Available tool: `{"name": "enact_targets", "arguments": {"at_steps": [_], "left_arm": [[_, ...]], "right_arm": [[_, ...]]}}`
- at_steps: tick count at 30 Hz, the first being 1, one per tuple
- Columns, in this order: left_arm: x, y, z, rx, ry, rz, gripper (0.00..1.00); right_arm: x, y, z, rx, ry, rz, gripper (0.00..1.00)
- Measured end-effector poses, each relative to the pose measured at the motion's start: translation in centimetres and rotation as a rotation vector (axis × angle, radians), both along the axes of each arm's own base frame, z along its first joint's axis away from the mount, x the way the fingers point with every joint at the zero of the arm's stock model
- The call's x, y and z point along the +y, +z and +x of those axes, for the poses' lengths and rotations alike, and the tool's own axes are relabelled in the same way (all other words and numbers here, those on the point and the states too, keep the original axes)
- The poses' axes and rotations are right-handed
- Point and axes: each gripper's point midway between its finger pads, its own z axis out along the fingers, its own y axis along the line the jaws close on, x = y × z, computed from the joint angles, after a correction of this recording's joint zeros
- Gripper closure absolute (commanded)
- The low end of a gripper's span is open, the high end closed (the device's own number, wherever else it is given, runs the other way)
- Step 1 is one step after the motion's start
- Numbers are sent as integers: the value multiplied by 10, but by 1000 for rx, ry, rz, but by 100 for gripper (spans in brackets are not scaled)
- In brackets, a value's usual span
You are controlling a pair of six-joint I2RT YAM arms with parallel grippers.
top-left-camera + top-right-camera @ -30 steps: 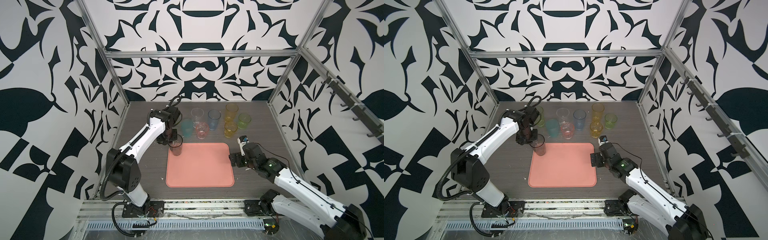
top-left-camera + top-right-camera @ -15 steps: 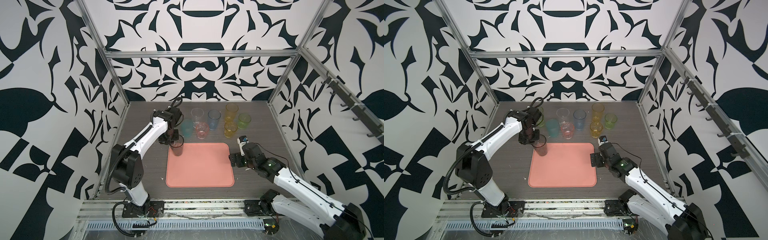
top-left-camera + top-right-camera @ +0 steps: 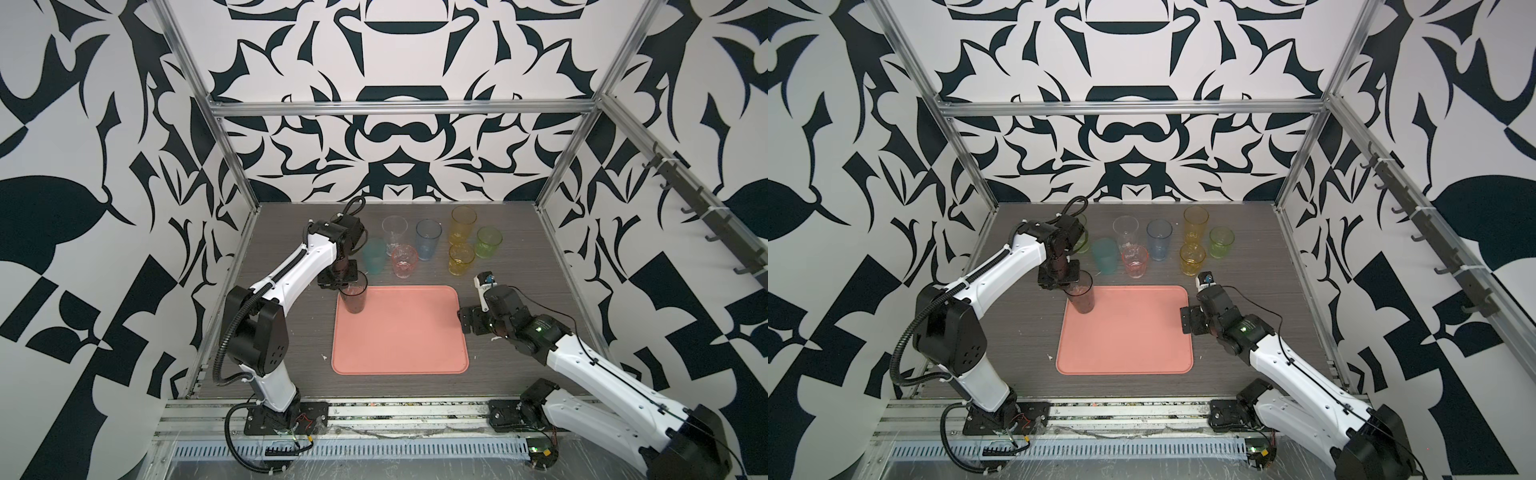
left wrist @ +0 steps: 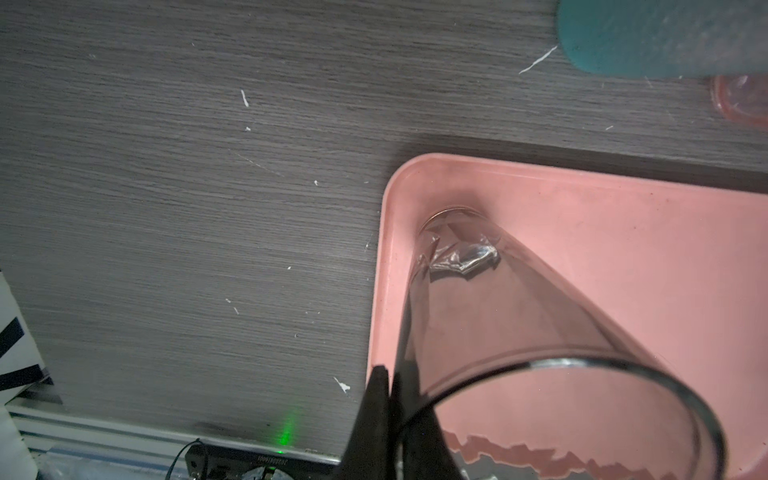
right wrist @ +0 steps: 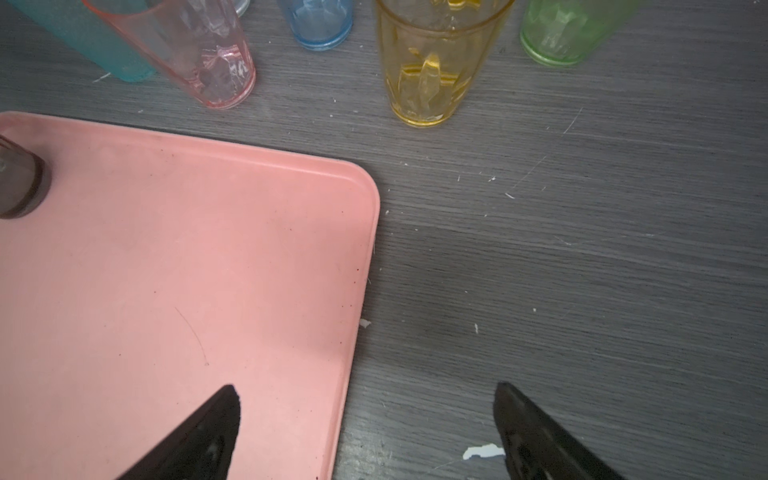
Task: Place the glasses into the tray
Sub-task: 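Carry the dark grey cup over the tray corner and lower it, then open the left gripper and raise it away from the cup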
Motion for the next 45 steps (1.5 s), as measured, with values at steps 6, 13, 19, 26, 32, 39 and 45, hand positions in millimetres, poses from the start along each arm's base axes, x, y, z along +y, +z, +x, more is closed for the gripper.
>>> {"name": "enact_targets", "arguments": {"at_steps": [6,13,19,26,32,39,45], "left_arm": [[0,0,0,0,2,0,83],[-1,0,0,2,8,-4,69],[-4,4,1,-5,5,-16,61],[-9,22,9,-47,8,-44,55],[-11,43,13,-91,10,-68,50],[-15,74,20,-168,10,-107,46],[-17,98,29,-231,12,-125,39]], "right_arm": [[0,0,0,0,0,0,2],[0,0,0,0,0,0,2],[0,0,0,0,0,0,2],[0,0,0,0,0,0,2],[0,0,0,0,0,0,2],[0,0,0,0,0,1,2],[0,0,0,0,1,1,2]]}}
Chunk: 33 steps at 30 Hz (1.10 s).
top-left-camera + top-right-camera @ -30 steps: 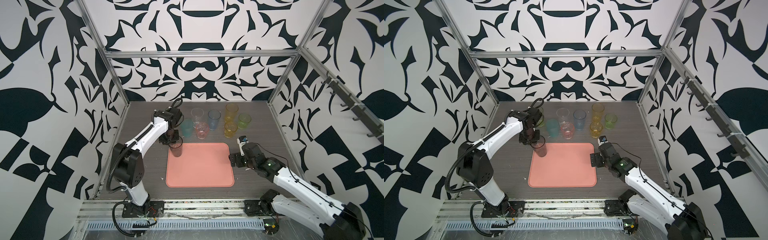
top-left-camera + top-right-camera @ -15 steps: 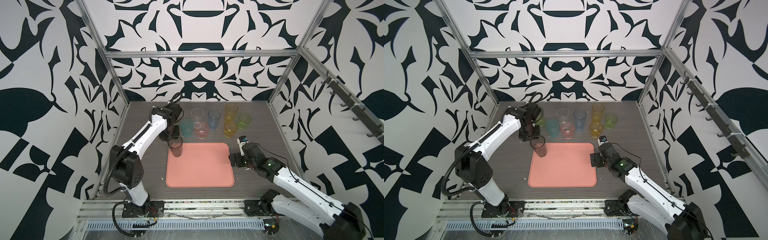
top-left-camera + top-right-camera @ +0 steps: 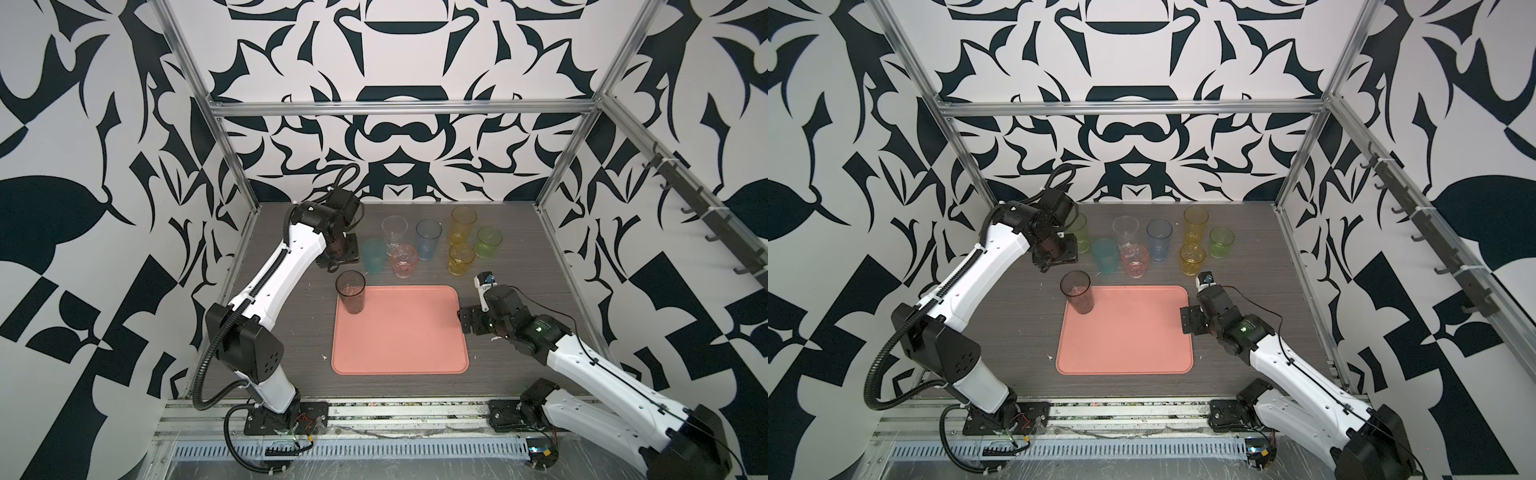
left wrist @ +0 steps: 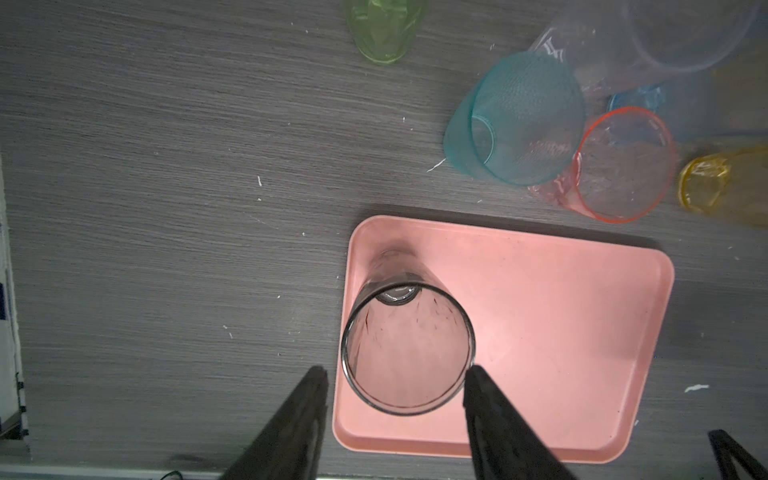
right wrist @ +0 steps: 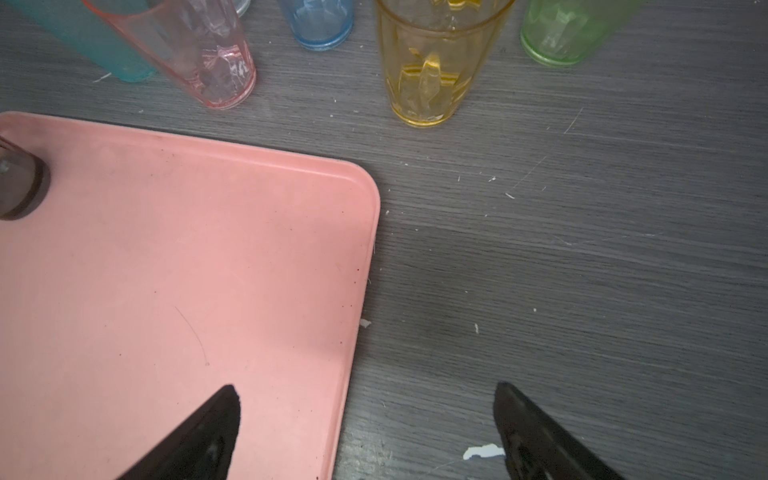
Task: Place the glasses into the tray
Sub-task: 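Open the left gripper and raise it away from the cup, then move the left gripper to the green cup beside the cup cluster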
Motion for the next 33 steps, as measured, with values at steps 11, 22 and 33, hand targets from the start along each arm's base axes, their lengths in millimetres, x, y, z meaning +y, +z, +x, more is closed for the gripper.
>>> {"name": "enact_targets", "arguments": {"at_steps": [11,22,33], "left_arm": [[-2,32,29,-107,16,-21,35],[23,23,72,-157,122,-31,32],[50,3,127,-171,246,-84,31]], "right_arm": [[1,0,0,2,5,5,2],[2,2,-1,-4,11,13,2],[3,2,0,-7,12,14,2]]}}
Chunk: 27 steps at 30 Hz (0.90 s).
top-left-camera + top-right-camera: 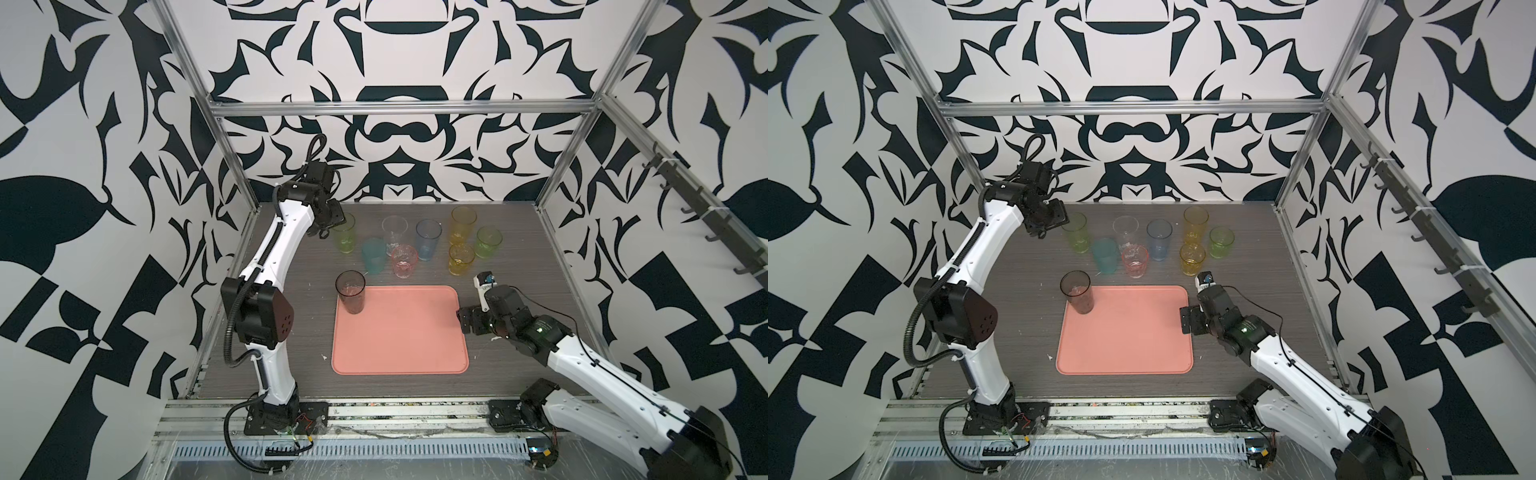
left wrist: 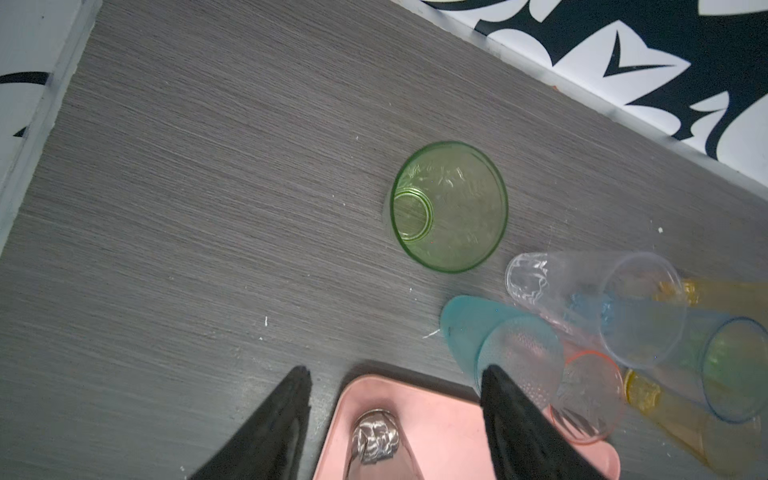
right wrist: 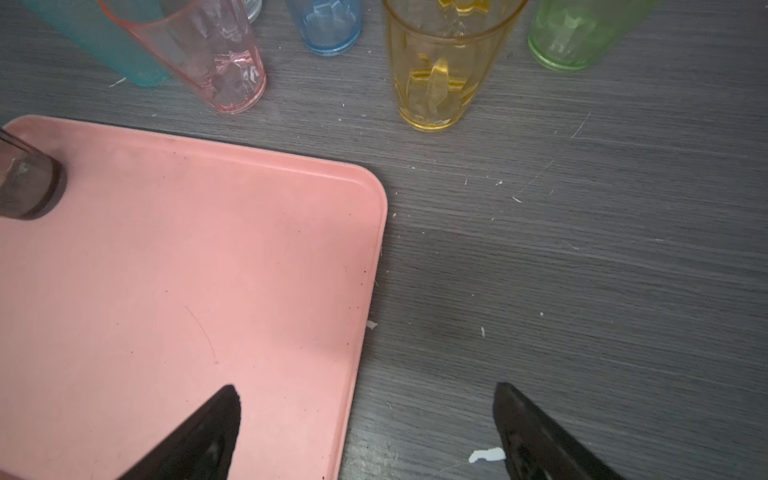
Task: Place the glasses into the tray
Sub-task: 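Move the left gripper to the green cup beside the cup cluster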
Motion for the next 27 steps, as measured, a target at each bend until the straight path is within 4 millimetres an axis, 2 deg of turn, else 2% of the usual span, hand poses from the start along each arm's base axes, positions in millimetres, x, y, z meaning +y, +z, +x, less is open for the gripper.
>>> {"name": "enact_targets", "arguments": {"at_steps": [9,20,27], "left_arm": [[2,-19,27,18,20,-26,31],[0,-45,41,60,21,-33,32],[3,-63,45,94,28,-25,36]], "right_arm": [[0,0,0,0,0,0,2],[0,-1,0,2,0,-2,2],[0,-3,0,10,0,-7,2]]}}
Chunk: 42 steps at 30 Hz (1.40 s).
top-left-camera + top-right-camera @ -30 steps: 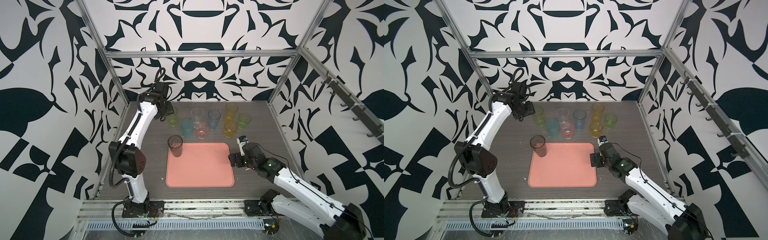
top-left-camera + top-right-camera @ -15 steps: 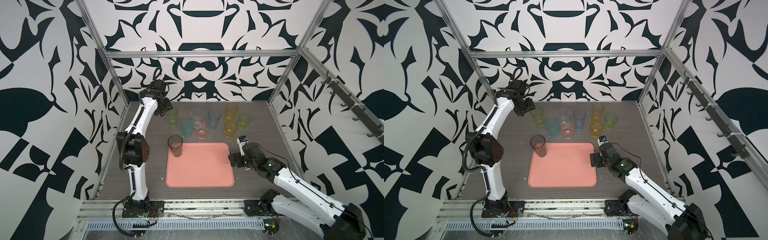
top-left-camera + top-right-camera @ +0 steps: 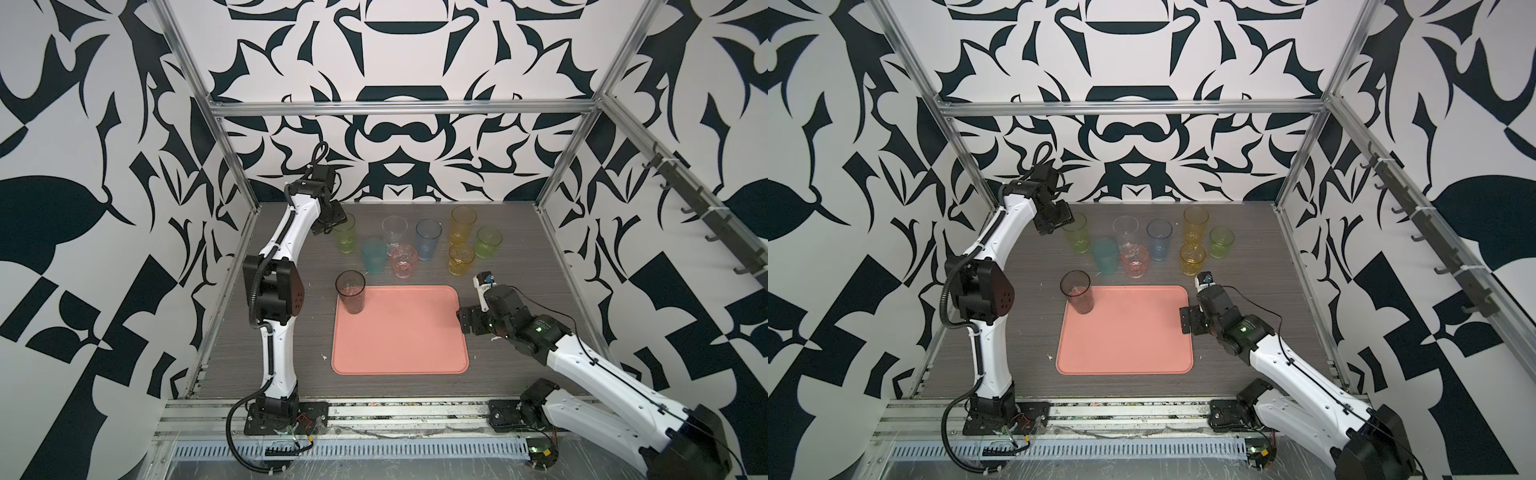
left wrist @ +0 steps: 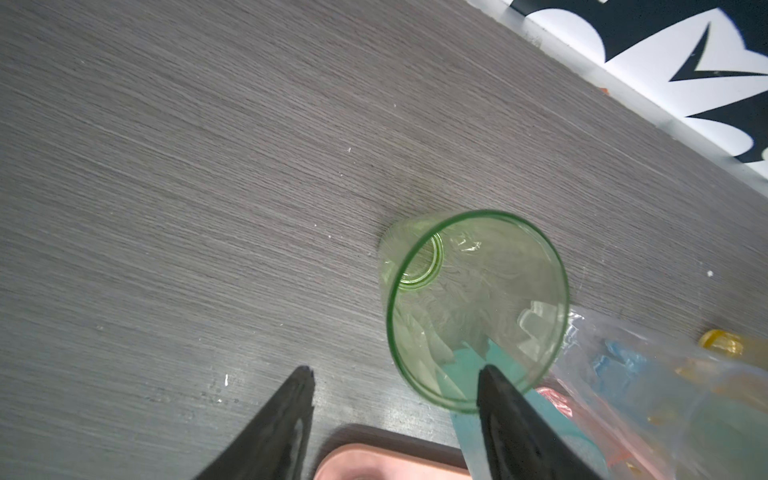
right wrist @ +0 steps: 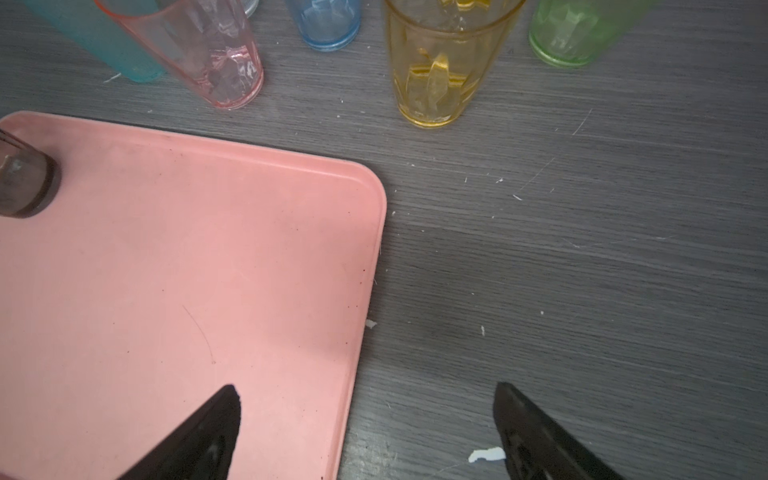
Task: Place the glasses into the tray
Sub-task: 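Move the left gripper to the green cup beside the cup cluster, then close the left gripper on the green cup's rim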
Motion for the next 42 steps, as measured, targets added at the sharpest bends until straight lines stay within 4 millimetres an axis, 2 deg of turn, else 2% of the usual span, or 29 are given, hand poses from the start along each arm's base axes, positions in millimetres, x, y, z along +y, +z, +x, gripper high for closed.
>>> {"name": "enact_targets", "arguments": {"at_steps": [8,22,36,42], "left_arm": [[3,-9,2,18,5,4,43],[1,-16,2,36,0,-19,65],[-3,-30,3,69,-7,-43,78],[-5,-30,4,65,-6,-55,86]], "right_arm": [[0,-1,0,3,0,-2,2],[0,-1,0,3,0,-3,2],[0,-8,0,27,0,-18,2],[0,-10,0,34,0,-22,2]]}}
